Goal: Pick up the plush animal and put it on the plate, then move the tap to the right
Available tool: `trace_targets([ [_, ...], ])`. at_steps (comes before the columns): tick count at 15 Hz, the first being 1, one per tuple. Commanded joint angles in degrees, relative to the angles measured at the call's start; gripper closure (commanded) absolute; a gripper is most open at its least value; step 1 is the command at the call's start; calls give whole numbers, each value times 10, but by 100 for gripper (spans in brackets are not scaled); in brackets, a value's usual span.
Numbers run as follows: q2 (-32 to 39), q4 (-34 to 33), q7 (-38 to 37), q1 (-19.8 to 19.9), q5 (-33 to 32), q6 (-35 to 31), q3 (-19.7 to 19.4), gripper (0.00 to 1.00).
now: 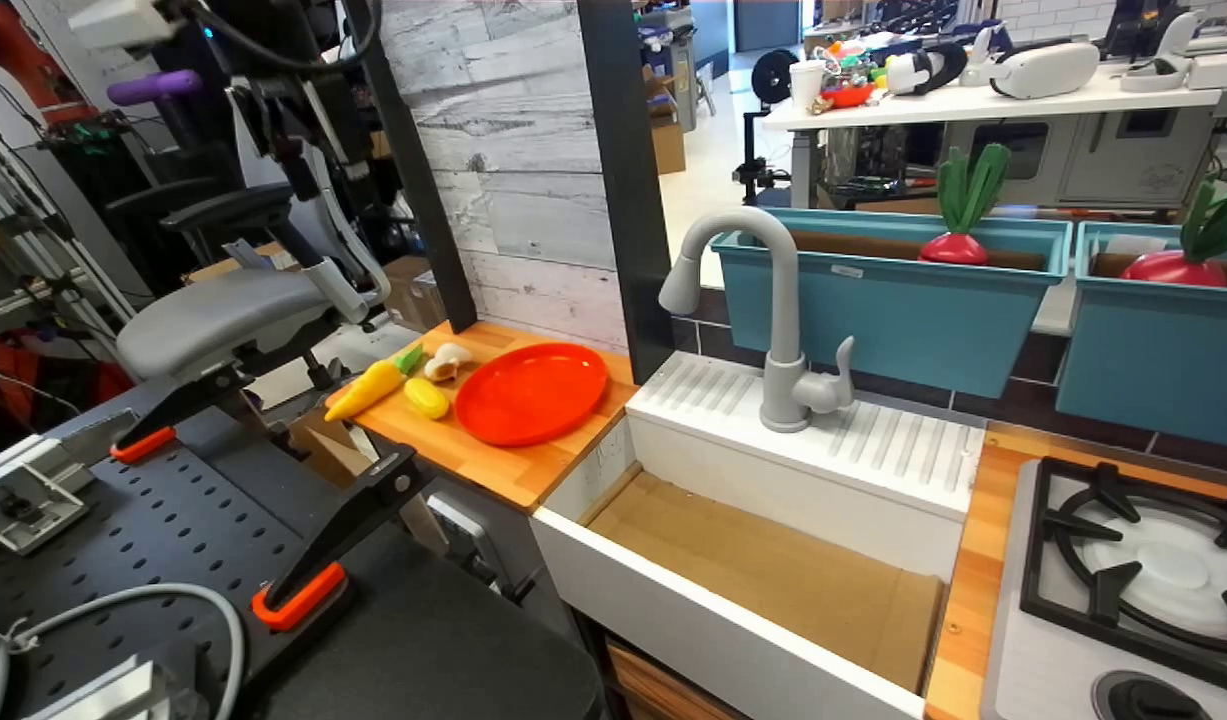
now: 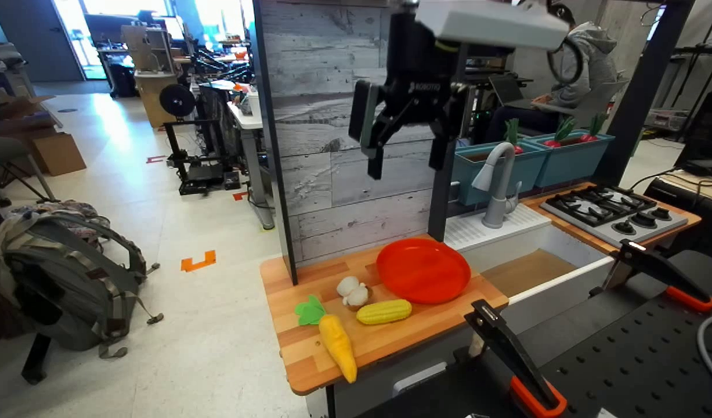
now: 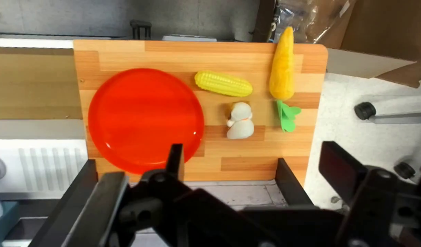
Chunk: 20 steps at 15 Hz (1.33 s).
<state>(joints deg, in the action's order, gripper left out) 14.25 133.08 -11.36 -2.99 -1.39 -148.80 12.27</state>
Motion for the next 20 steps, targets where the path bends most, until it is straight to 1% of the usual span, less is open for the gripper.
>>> trace_targets([
  [1, 121, -92, 46, -17, 44, -11, -12, 0],
  [6, 233, -167, 29, -47, 46, -43, -25, 0],
  [11, 317, -243, -3, -82, 42, -40, -52, 0],
  [15, 363, -286, -36, -104, 42, -51, -74, 0],
  [20, 404, -327, -63, -126, 38, -35, -94, 0],
])
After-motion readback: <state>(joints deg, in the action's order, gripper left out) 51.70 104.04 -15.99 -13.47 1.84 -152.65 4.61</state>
